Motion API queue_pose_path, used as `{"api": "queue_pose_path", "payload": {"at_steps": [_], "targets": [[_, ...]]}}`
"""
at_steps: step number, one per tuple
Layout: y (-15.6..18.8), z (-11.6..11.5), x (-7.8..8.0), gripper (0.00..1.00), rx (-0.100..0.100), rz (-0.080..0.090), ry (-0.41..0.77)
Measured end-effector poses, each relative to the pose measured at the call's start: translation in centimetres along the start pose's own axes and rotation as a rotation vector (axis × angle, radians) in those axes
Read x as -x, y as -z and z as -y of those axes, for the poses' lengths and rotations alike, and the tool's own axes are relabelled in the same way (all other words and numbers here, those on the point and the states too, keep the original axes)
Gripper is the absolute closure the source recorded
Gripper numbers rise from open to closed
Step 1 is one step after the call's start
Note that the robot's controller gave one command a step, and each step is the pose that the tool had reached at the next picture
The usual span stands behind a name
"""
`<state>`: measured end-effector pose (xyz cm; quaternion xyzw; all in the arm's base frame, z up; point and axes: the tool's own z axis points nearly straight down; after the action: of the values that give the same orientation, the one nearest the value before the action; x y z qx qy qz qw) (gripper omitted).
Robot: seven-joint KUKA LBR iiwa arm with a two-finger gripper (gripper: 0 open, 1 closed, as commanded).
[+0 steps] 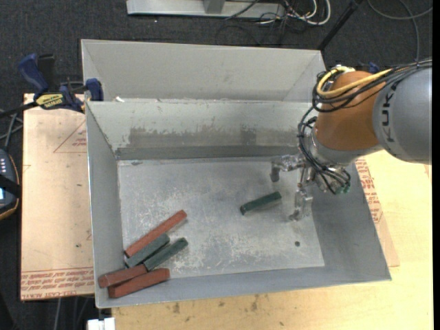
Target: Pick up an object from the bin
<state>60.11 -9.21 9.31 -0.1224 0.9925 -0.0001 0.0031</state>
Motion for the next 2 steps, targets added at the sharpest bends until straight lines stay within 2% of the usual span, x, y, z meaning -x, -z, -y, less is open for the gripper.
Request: {"api": "queue_pose_path", "payload": {"at_steps": [1, 2], "targets": [[-3.1, -0.1, 1.4, 0.0, 0.003, -0.005, 0.014], [-2.2, -5.4, 0.0, 1.0, 0.003, -0.004, 0.179]]}}
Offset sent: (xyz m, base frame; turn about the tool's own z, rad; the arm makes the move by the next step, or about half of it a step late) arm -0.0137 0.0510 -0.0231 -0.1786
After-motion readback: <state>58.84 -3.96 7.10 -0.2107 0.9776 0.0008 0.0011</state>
